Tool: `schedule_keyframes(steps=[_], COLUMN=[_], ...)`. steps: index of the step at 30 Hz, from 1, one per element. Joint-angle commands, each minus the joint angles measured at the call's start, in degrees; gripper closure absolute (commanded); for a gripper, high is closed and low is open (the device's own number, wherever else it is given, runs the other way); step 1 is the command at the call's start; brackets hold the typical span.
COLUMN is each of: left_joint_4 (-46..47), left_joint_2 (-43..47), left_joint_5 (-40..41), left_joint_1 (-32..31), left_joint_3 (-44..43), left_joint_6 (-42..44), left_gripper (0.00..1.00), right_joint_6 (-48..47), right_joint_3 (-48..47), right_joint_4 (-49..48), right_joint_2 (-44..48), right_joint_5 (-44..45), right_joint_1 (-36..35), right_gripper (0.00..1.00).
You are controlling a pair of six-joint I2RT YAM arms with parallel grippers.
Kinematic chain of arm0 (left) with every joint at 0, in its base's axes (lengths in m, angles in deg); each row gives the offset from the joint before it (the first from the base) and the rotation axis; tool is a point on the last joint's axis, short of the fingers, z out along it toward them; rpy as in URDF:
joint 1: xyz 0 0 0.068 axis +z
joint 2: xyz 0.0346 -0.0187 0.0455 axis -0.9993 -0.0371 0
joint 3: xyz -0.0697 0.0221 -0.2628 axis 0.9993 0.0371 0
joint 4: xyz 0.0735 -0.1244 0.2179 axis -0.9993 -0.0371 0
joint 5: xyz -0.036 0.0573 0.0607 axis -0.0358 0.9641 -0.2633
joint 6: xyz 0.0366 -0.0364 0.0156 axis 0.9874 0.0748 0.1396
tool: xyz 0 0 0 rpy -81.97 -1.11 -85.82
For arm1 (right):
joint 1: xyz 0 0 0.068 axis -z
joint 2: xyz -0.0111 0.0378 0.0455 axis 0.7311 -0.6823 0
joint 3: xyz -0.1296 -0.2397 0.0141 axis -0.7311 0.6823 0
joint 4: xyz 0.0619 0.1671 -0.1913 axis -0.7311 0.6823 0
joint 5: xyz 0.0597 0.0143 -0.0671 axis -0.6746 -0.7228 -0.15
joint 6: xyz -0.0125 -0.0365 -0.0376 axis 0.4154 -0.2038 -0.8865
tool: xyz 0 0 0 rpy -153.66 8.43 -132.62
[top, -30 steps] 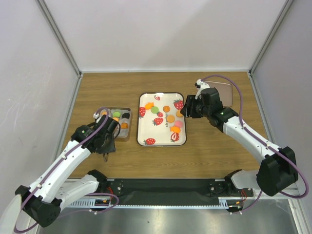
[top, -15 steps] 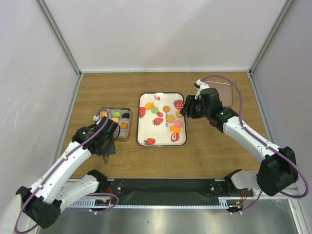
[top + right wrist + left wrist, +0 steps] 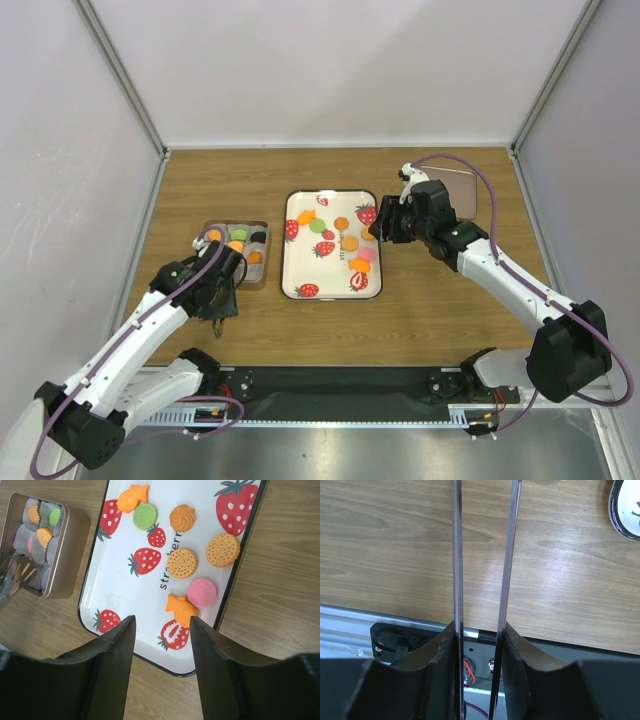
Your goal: Pack the cookies
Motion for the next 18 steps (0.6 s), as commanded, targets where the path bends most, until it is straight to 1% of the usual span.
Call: schedule_keyframes(steps=[1, 12, 18], left_joint_4=[0.83, 0.47, 0.12], left_joint_2=[0.92, 0.66, 0.66], left_joint_5=[-0.23, -0.06, 0.2], left_joint_1=[0.76, 1.11, 1.28], left_joint_3=[-0.22, -1.02, -1.81], left_joint_6=[0.82, 1.44, 1.53], left_gripper=[0.59, 0.55, 0.55], right_joint_6=[-0.34, -0.34, -0.34], right_joint_3=[-1.57, -1.57, -1.57], right_joint_4=[-1.47, -1.64, -1.64], right_joint_2=[0.25, 0.16, 0.16], right_joint_5=[-0.16, 0.01, 0.01], right_joint_1=[-0.27, -0.27, -0.35], right_gripper=[0.47, 0.47, 0.47])
